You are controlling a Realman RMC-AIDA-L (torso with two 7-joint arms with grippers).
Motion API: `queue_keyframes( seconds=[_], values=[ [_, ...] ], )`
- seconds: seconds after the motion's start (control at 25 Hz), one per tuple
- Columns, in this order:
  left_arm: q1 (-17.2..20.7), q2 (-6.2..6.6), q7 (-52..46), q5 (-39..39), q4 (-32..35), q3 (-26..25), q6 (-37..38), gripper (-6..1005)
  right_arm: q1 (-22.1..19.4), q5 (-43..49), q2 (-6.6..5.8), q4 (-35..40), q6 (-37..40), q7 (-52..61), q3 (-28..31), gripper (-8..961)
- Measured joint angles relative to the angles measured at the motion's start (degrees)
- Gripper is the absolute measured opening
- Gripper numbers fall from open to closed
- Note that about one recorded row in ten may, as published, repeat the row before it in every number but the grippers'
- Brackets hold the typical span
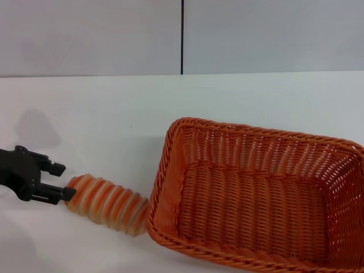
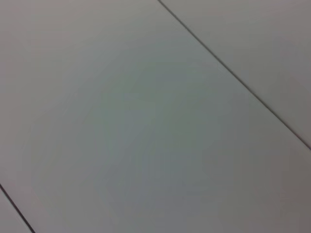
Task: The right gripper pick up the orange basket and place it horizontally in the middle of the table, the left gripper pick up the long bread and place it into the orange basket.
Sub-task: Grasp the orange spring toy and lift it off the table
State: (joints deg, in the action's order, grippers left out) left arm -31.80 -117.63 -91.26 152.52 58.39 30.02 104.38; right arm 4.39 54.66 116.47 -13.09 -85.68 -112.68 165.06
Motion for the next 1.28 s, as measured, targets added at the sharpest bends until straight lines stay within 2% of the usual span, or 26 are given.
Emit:
queue_keyframes(
  seconds=[0.32,1.28],
  values=[
    [0.26,-0.05,1.15,-0.07,-3.17,0.12,-1.79,677,-0.09,-0.19,-0.13,0.19,-0.26,0.84,0.00,595],
    [0.77,-0.15,1.34,-0.12,-4.40,0.81,-2.38,677,-0.43,-0.26,-0.20,0.04,-0.54,1.63,0.00,595]
  ],
)
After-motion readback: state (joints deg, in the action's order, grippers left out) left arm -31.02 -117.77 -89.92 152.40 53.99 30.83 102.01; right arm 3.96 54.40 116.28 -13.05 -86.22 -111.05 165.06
